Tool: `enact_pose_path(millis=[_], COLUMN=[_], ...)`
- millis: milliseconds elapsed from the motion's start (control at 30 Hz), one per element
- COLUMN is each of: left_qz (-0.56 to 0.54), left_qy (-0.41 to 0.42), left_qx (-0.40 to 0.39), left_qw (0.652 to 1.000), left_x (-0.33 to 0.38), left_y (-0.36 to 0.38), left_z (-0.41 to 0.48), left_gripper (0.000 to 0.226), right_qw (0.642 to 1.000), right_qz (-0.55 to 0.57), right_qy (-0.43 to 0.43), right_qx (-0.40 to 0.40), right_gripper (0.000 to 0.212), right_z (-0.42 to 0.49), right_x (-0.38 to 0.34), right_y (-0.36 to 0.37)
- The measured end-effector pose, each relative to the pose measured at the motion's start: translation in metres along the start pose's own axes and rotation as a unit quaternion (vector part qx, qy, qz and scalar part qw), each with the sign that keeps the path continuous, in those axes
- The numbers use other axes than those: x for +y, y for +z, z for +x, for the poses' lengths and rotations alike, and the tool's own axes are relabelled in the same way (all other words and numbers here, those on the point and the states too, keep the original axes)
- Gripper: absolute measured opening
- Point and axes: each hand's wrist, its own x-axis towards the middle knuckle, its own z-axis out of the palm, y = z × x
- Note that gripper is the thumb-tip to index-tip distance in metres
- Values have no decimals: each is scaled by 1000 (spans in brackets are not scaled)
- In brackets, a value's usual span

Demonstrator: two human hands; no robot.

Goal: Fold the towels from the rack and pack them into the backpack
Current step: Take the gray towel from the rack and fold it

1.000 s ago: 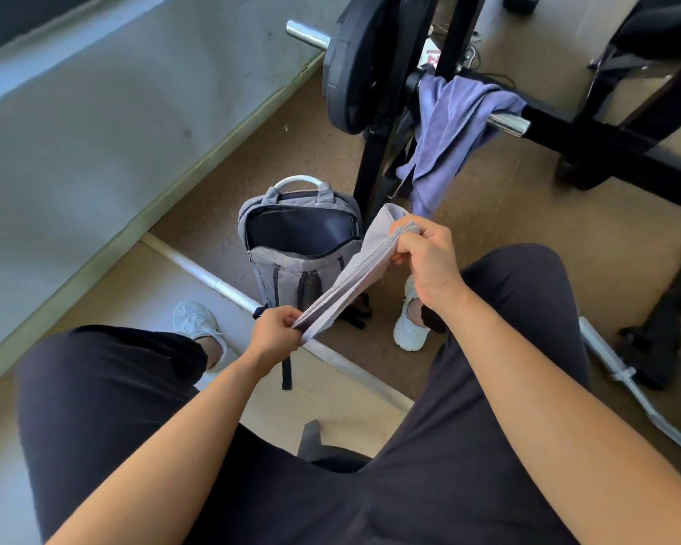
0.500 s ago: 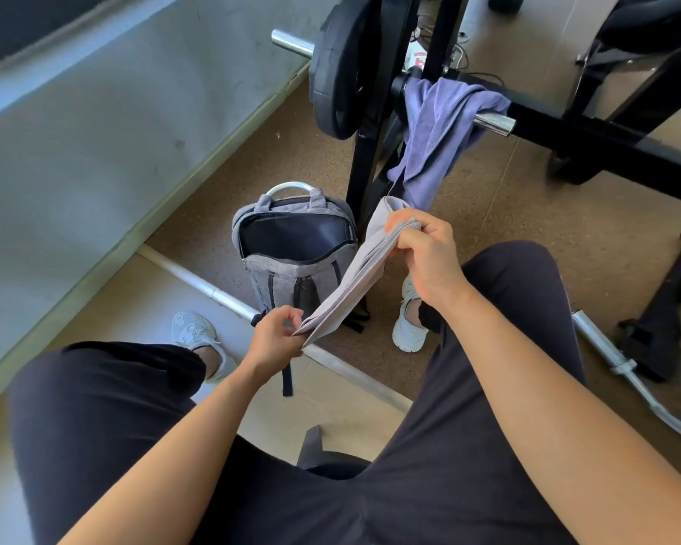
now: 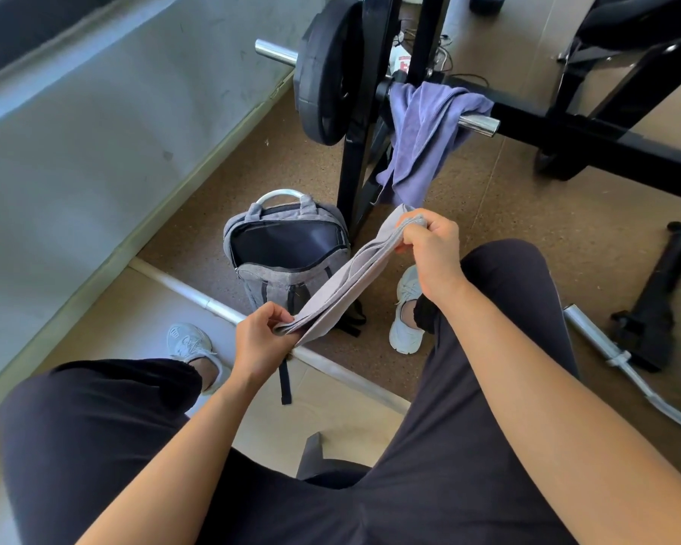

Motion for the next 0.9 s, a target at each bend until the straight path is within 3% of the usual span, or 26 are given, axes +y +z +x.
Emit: enact_pose_path(millis=[200, 333, 433, 567, 733, 800, 900], left_qz=[12, 33, -62, -305, -455, -484, -478], left_qy=[2, 6, -52, -156, -219, -218, -228], left_qx=[23, -51, -84, -24, -22, -23, -126], left_qw=[1000, 998, 993, 939, 863, 847, 839], left_x=[7, -6, -15, -10, 6, 2, 1], left_y=[-7, -14, -24, -34, -57, -66, -70], left_z=[0, 11, 20, 23, 26, 28, 24], left_gripper=[19, 19, 18, 18, 21, 34, 73], right_qw=[999, 994, 973, 937, 955, 960, 967], right_qz=[-23, -105, -224, -334, -274, -257, -238], right_qy=[16, -2, -51, -102, -95, -79, -50], right_qx=[41, 25, 26, 8, -62, -74, -76], right_gripper=[19, 9, 34, 46, 36, 32, 30], right_z=[0, 5, 12, 12, 3, -1, -3], right_x=[2, 7, 15, 14, 9, 7, 8], right_y=[1, -3, -10, -8, 3, 7, 11])
